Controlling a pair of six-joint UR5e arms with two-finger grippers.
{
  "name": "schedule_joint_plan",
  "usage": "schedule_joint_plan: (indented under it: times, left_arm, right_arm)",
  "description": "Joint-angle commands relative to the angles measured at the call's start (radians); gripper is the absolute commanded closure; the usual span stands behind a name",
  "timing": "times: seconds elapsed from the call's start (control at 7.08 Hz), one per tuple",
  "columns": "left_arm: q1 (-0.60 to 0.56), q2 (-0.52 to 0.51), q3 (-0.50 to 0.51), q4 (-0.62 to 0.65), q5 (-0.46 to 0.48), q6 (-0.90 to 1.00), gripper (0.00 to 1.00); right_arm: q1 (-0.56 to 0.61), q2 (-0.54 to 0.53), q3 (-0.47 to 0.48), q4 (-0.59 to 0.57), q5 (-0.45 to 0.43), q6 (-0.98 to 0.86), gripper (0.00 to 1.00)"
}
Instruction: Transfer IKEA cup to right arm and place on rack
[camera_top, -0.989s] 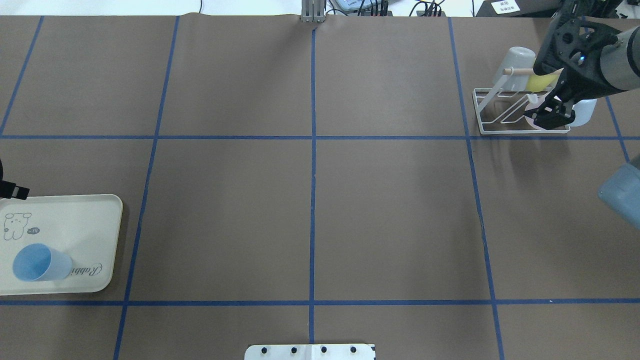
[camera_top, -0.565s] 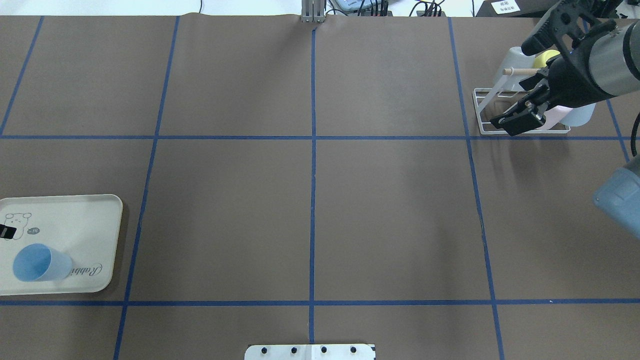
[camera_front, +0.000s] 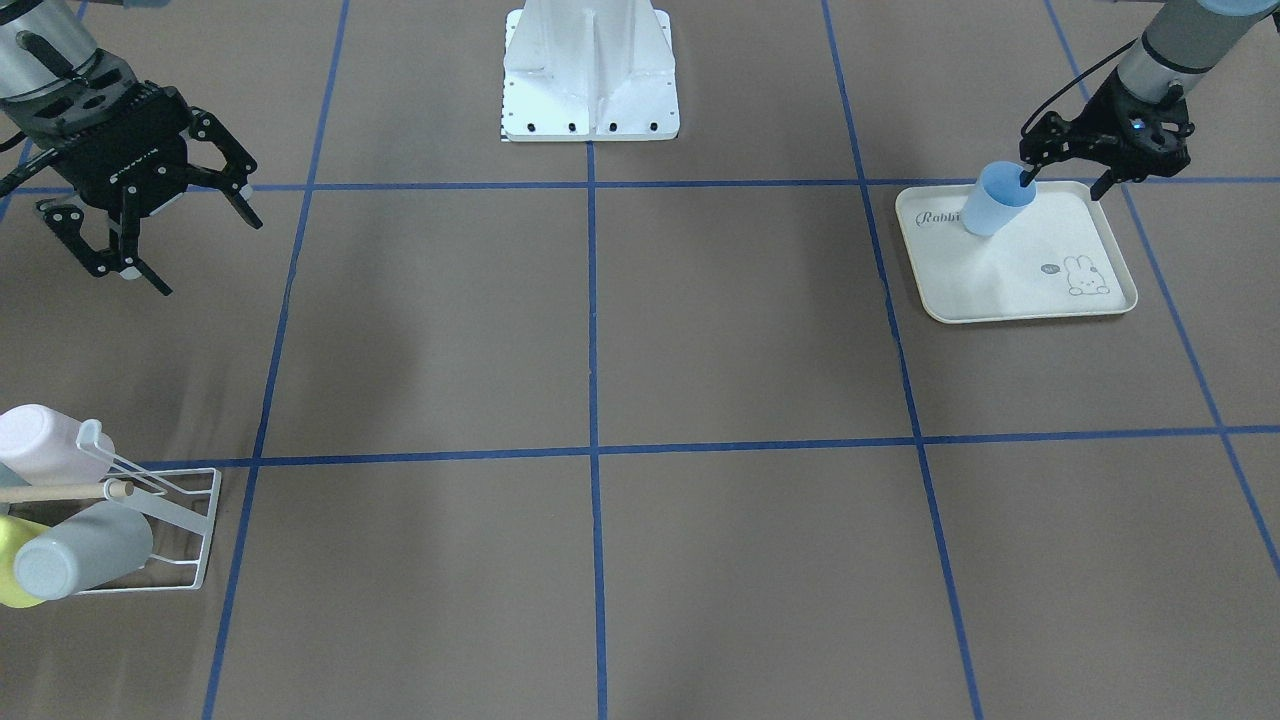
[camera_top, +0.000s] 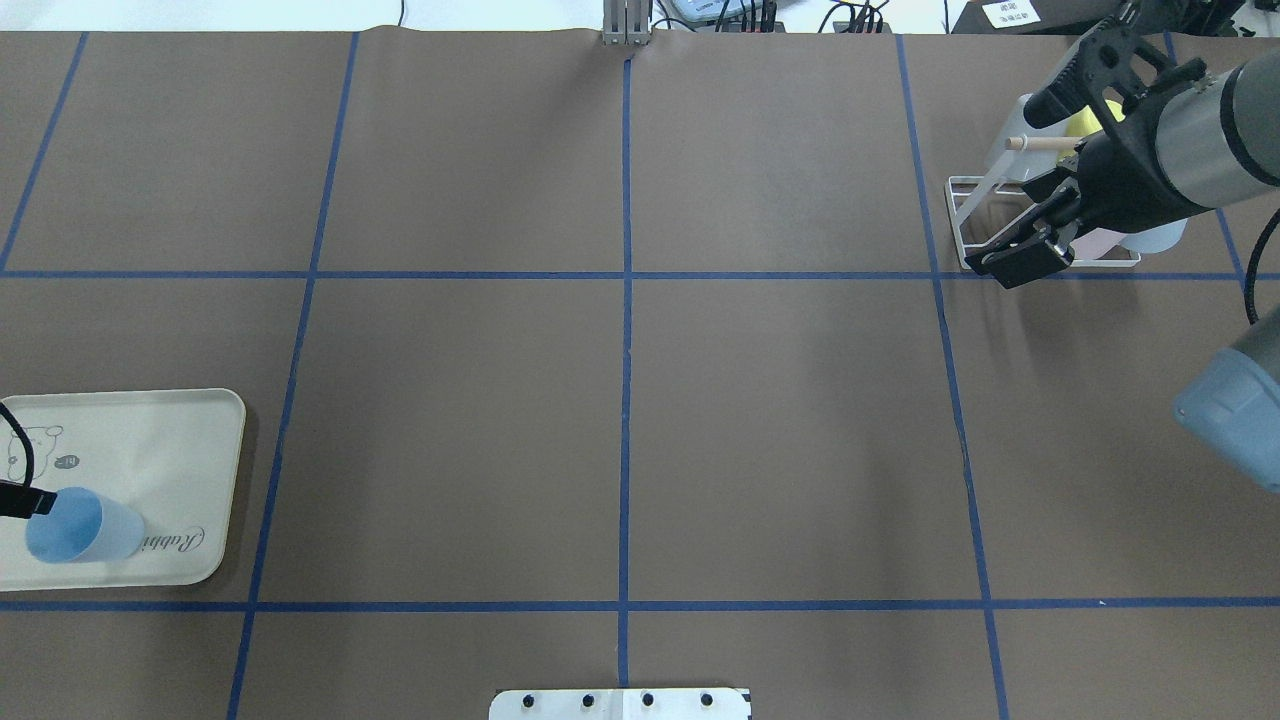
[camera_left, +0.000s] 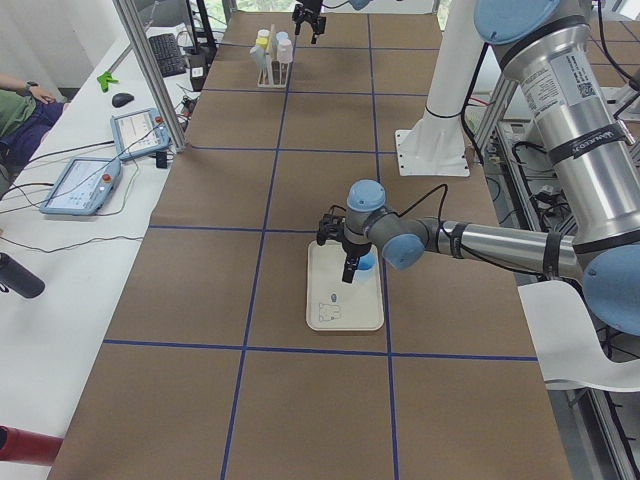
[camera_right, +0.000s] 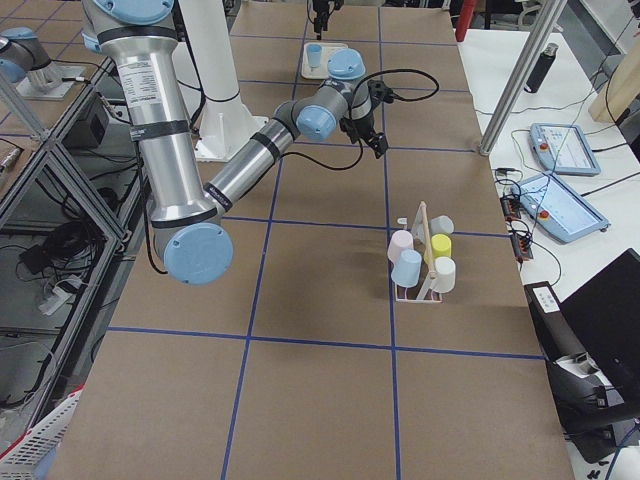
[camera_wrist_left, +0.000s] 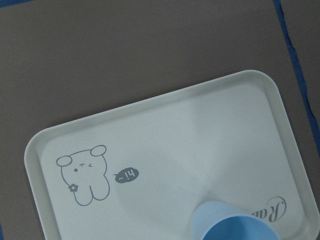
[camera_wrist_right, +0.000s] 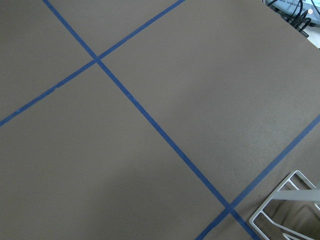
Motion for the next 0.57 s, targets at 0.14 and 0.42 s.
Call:
schedule_joint_plan:
  times: [0.14, 0.42]
  left_arm:
    - [0.058, -0.003, 0.004, -0.008, 0.027, -0.018, 0.19]
    - [0.070, -0.008, 0.010, -0.011, 0.025, -0.019, 0.51]
  right_arm:
    - [-0.002, -0.006, -0.002, 0.000, -0.002, 0.000, 0.01]
    - [-0.004, -0.006, -0.002, 0.001, -0.004, 0.000, 0.01]
